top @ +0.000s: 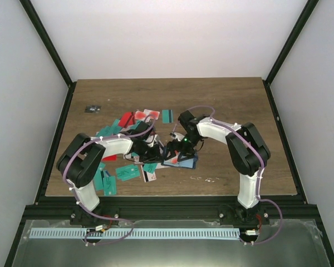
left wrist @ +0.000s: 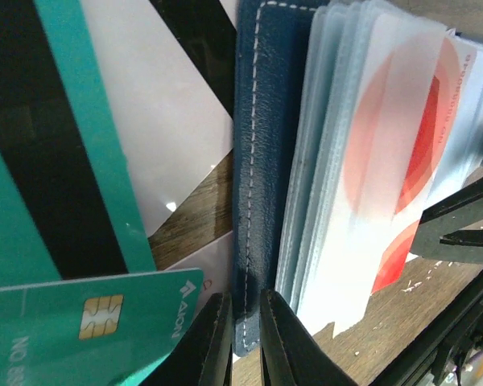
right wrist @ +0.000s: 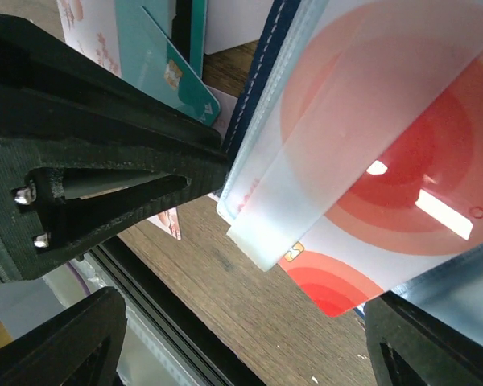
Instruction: Put the credit cards into the card holder
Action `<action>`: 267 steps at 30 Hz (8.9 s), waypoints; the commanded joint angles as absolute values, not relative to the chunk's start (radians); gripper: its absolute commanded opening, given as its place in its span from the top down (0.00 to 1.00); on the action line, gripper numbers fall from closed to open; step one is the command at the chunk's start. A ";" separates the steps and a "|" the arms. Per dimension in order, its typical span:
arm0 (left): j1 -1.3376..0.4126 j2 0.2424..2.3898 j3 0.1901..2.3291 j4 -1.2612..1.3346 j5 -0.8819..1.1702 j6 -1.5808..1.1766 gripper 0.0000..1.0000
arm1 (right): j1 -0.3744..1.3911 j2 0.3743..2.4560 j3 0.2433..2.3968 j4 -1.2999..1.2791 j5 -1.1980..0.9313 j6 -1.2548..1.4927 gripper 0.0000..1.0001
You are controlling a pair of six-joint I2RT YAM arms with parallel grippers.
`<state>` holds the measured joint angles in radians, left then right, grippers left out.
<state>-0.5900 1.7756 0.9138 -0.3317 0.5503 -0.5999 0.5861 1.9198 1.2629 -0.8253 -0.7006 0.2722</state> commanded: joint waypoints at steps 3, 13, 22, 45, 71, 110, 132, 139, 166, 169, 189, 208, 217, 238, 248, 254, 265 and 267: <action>-0.597 1.690 0.923 -0.399 0.482 -0.610 0.86 | 0.596 1.892 1.295 -0.855 -0.700 0.224 0.16; -0.593 1.534 0.929 -0.578 0.294 -0.605 0.69 | 0.595 1.759 1.232 -0.848 -0.662 0.261 0.12; -0.452 1.435 0.886 -0.738 0.102 -0.543 0.61 | 0.597 1.552 1.054 -0.772 -0.687 0.372 0.11; -0.227 1.194 0.642 -0.917 -0.067 -0.854 0.31 | 0.612 1.130 0.719 -0.624 -0.781 0.615 0.10; -0.441 1.066 0.382 -0.788 0.162 -1.043 0.31 | 0.611 1.113 0.674 -0.570 -0.803 0.643 0.09; -0.852 1.219 0.494 -0.604 0.230 -1.267 0.33 | 1.065 1.209 0.483 -0.016 -0.388 1.180 0.11; -0.752 1.263 0.580 -0.740 0.297 -0.866 0.44 | 1.371 1.532 0.570 0.272 -0.106 1.546 0.27; -0.750 1.268 0.574 -0.756 0.300 -0.823 0.58 | 1.385 1.583 0.535 0.375 -0.044 1.611 0.34; -0.747 1.353 0.526 -0.720 0.344 -0.750 0.81 | 1.390 1.802 0.502 0.622 -0.038 1.752 0.50; -0.748 1.349 0.516 -0.716 0.352 -0.753 0.81 | 1.388 1.820 0.502 0.645 -0.043 1.752 0.51; -0.748 1.219 0.586 -0.795 0.342 -0.781 0.74 | 1.358 1.665 0.483 0.464 -0.131 1.691 0.99; -0.571 1.143 1.117 -0.819 0.301 -0.550 0.50 | 0.525 1.256 0.869 -0.214 -0.792 0.809 0.99; -0.523 1.268 1.109 -0.436 0.633 -0.579 0.49 | 0.374 1.322 0.885 -0.125 -1.108 0.657 0.99; -0.408 1.438 1.006 0.144 1.115 -0.851 0.53 | 0.369 1.375 0.974 0.081 -1.274 0.755 0.99; -0.414 1.473 0.990 0.236 1.149 -0.917 0.70 | 0.369 1.408 0.971 0.172 -1.296 0.808 0.99; -0.445 1.503 0.992 0.302 1.160 -0.965 0.83 | 0.368 1.437 0.978 0.197 -1.319 0.801 0.99; -0.450 1.526 1.027 -0.011 1.086 -0.733 0.96 | 0.343 1.402 0.962 -0.219 -0.954 0.576 0.73; -0.452 1.547 1.047 -0.147 1.066 -0.586 0.96 | 0.340 1.382 0.931 -0.300 -0.826 0.558 0.62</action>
<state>-0.4461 1.5089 1.0027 0.1104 1.0920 -0.8417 0.3641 1.4284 0.9615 -0.0853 -1.1015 0.6518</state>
